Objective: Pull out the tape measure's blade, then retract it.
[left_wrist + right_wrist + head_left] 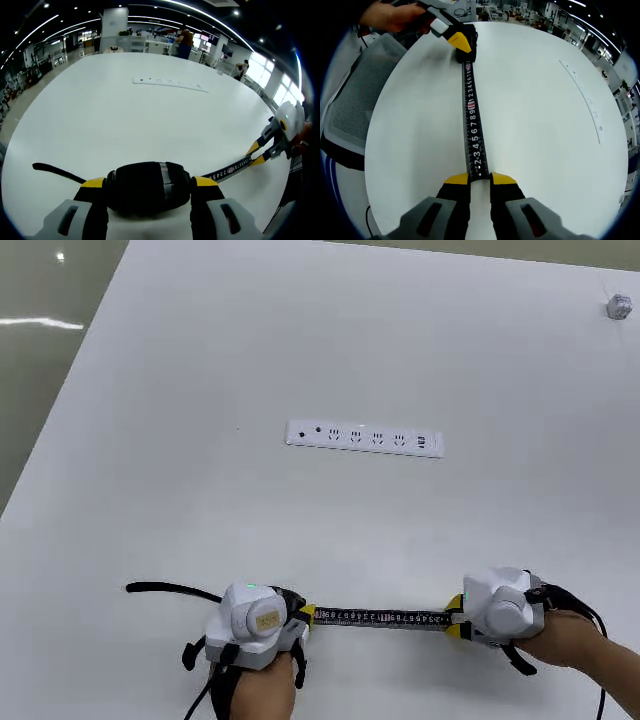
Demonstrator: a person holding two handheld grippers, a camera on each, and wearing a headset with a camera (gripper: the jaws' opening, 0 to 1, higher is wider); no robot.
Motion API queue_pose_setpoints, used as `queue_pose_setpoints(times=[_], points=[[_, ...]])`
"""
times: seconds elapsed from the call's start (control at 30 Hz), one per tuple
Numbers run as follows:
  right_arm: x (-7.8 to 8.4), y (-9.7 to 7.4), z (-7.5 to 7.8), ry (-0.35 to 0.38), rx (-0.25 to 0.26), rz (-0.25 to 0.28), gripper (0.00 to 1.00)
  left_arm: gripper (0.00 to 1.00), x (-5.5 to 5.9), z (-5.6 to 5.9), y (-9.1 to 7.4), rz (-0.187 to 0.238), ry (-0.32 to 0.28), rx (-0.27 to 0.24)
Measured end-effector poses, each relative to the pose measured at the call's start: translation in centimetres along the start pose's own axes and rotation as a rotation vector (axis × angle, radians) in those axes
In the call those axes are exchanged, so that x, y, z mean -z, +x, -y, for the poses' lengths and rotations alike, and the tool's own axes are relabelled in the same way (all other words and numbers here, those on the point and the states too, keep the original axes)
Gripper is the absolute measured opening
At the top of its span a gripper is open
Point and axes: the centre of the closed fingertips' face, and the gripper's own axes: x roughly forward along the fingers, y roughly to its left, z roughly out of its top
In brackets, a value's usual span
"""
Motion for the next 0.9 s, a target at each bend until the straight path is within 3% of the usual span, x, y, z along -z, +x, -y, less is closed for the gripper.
queue_pose_setpoints(times=[0.9], points=[[-1.0,0.5,0.2,-0.025,0.031,0.031,0.13,0.62,0.0,0.0,-0.1,0.008,0.013,0.009]])
